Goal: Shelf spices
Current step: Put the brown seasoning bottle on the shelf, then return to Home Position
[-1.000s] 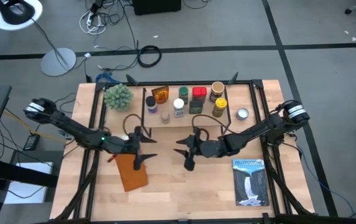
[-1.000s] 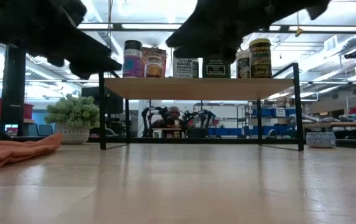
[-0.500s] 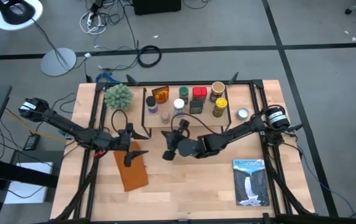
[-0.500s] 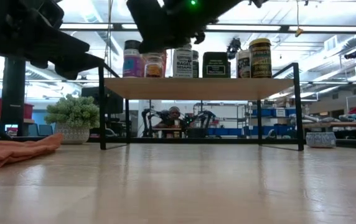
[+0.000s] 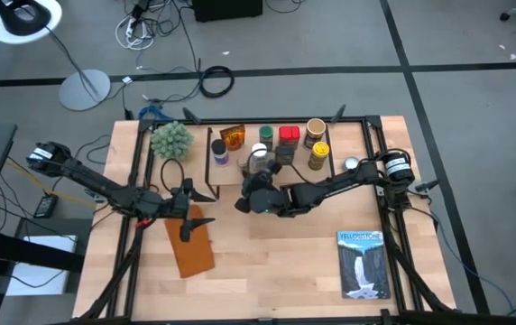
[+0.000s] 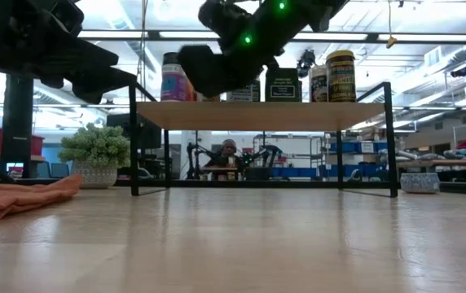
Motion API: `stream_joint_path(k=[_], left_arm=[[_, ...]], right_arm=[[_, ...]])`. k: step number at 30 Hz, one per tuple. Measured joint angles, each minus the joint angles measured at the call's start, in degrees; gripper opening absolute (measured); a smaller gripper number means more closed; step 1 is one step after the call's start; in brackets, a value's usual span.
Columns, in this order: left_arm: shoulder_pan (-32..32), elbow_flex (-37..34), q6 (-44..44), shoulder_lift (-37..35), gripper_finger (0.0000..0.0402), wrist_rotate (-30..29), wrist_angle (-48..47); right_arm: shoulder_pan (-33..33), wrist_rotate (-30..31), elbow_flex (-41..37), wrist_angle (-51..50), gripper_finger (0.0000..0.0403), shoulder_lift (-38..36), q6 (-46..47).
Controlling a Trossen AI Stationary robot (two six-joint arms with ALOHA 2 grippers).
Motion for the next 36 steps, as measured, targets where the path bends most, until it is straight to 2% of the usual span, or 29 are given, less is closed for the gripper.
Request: stream_joint_path(k=[4, 15, 19, 21, 28, 34, 36], left_arm=[[0.0, 0.0, 0.0, 0.0, 0.0285, 0.0, 0.0], [0.0, 0.0, 0.4, 0.0, 0.0284, -0.2, 0.0], [0.0, 0.0, 5.2, 0.0, 0.0284, -0.2, -0.1], [0.0, 0.0, 7.3, 0.0, 0.0284, -0.2, -0.1], [0.0, 0.0, 7.8, 0.0, 0.0284, -0.2, -0.1], [0.0, 0.0, 7.7, 0.0, 0.0284, -0.1, -0.1], [0.0, 0.0, 7.7, 0.0, 0.0284, -0.1, -0.1]], right_arm=[[1.1, 4.4, 0.0, -1.5, 0.0001, 0.0, 1.2], [2.5, 5.2, 0.0, -1.7, 0.0001, 0.0, 0.9], [3.3, 5.1, 0.0, -2.8, 0.0001, -0.8, -0.1], [4.1, 4.6, 0.0, -4.1, 0.0001, -2.0, 0.9], [6.8, -3.4, 0.0, -13.7, 0.0001, -7.3, 7.6], [11.7, -3.4, -0.5, -19.2, 0.0004, -8.7, 7.2], [13.3, -1.5, -2.1, -19.6, 0.0003, -8.7, 8.9]])
